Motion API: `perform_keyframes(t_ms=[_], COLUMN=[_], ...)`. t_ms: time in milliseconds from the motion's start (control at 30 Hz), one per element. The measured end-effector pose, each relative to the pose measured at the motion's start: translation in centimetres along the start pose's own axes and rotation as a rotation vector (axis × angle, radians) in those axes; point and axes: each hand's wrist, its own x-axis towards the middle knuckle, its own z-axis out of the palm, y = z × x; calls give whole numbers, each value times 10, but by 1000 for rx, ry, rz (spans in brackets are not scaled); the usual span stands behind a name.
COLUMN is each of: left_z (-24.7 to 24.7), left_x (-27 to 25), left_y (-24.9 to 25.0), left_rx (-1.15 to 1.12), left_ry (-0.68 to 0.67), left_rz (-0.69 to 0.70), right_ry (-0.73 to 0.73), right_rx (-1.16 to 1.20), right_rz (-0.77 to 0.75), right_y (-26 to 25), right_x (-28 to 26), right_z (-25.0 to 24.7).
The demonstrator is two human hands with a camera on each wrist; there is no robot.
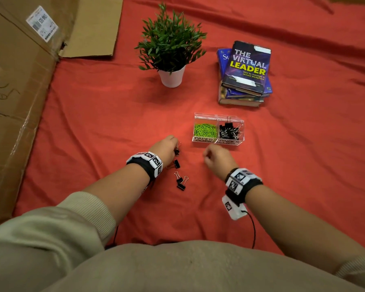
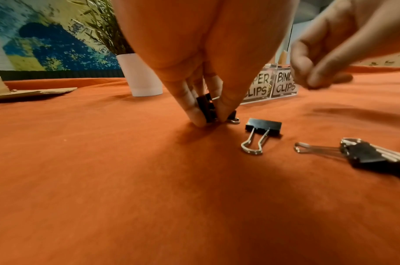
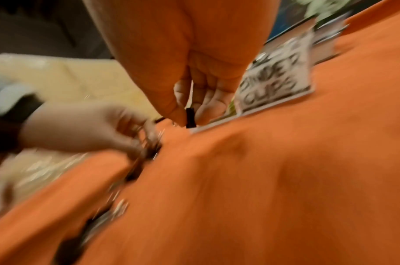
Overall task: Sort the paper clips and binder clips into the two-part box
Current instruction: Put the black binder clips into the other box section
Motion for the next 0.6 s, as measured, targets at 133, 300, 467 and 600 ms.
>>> perform_keyframes(t_ms=[133,300,467,600], left_z=[1,3,3,2], left_x=[0,-3,-8,-11], left_y=[-1,-1,-2,-1], left_rx=[52,42,44,26], left_ry=[1,5,-7,-15], left_rz=[6,-3,-30,-45], right_ry=[265,230,16,-336], right_rx=[63,-100,-187,-284], right_rz=[94,76,-196,-419], right_y=[14,22,-9,-34], right_x=[27,43,18,-13], right_z=[-56,-69,-25,32])
